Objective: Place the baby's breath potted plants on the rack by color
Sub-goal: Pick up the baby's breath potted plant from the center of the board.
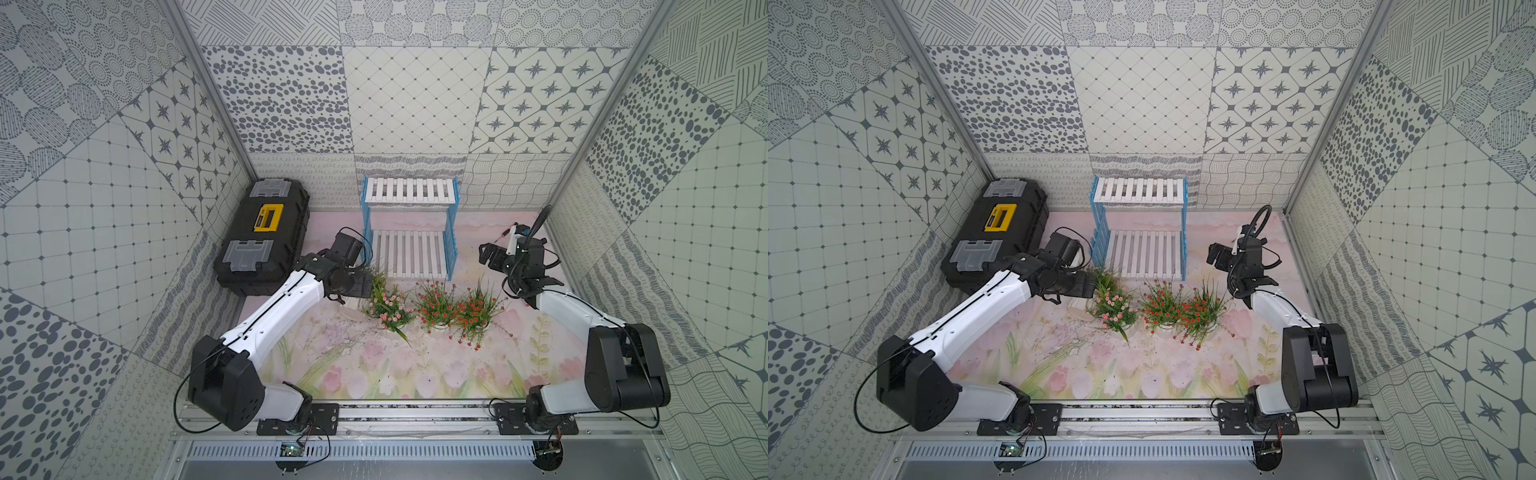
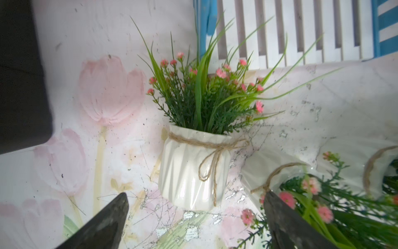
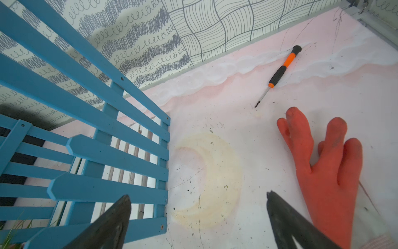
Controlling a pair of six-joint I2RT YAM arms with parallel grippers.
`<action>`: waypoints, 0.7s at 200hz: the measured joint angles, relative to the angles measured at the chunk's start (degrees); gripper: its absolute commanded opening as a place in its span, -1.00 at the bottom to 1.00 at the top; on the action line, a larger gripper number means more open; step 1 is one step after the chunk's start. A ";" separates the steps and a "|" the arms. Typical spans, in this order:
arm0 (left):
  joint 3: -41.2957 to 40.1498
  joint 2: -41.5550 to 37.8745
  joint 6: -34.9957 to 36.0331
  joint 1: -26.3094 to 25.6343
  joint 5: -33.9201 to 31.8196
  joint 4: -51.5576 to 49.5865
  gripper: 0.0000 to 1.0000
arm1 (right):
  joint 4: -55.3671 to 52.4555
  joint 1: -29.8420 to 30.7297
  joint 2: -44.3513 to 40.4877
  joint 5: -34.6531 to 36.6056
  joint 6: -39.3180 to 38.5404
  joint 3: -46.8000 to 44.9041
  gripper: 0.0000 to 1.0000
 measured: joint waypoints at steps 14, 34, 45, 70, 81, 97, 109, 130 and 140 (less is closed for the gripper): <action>1.31 2.19 1.20 0.63 1.90 -2.03 0.96 | 0.00 0.00 0.00 -0.22 0.13 0.00 0.96; 3.67 5.09 2.91 1.18 4.39 -4.50 0.97 | 0.00 0.00 0.00 -0.37 0.20 0.00 0.96; 4.72 6.56 3.87 1.38 5.51 -5.53 0.97 | 0.00 0.00 0.00 -0.42 0.22 0.00 0.96; 6.64 10.23 6.27 1.49 7.32 -7.63 0.97 | 0.00 0.00 0.00 -0.66 0.42 0.00 0.96; 7.65 12.13 7.13 1.51 7.52 -8.39 0.96 | 0.00 0.00 0.00 -0.72 0.46 0.00 0.96; 9.27 15.08 8.35 1.60 7.72 -9.31 0.95 | 0.00 0.00 0.00 -0.81 0.48 0.00 0.96; 10.36 16.87 9.09 1.66 7.76 -9.55 0.95 | 0.00 0.00 0.00 -0.79 0.50 0.00 0.96; 12.26 19.76 10.29 1.70 7.91 -10.08 0.92 | 0.00 0.00 0.00 -0.79 0.48 0.00 0.96; 12.76 20.92 10.80 1.70 8.07 -10.16 0.90 | 0.00 0.00 0.00 -0.79 0.48 0.00 0.96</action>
